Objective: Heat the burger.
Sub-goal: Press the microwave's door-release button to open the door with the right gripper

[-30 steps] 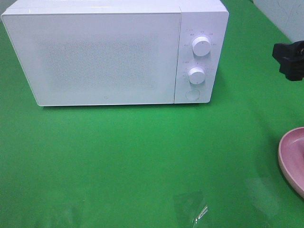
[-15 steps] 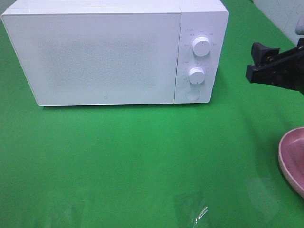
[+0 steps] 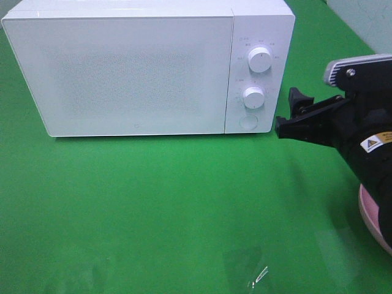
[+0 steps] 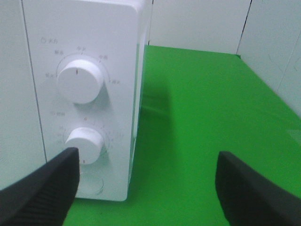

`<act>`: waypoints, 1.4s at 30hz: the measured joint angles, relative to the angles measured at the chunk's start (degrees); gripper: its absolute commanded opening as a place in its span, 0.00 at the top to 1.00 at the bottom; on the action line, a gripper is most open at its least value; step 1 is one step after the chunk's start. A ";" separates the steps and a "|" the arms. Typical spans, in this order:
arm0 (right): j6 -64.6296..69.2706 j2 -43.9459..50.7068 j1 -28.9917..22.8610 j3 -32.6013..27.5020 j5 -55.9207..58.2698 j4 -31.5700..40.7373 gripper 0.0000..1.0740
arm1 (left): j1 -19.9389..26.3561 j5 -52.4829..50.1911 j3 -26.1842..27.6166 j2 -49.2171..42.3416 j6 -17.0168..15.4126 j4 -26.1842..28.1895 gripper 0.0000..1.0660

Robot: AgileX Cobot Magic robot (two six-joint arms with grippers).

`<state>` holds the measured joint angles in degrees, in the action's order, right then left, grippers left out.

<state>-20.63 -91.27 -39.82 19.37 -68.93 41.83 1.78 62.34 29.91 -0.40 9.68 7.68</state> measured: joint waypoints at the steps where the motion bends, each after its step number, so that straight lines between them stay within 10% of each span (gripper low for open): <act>1: 0.00 0.00 0.00 0.00 0.00 0.00 0.29 | 0.00 0.00 0.00 0.00 0.00 0.00 0.08; 29: 17.42 -11.23 -6.19 4.81 -0.11 3.44 0.32 | 0.00 0.00 0.00 0.00 0.00 0.00 0.08; 42: 58.56 -11.23 -6.19 4.81 -0.23 2.92 0.85 | 0.00 0.00 0.00 0.00 0.00 0.00 0.08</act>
<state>37.93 -102.50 -46.01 24.18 -69.16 44.75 1.78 62.34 29.91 -0.40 9.68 7.68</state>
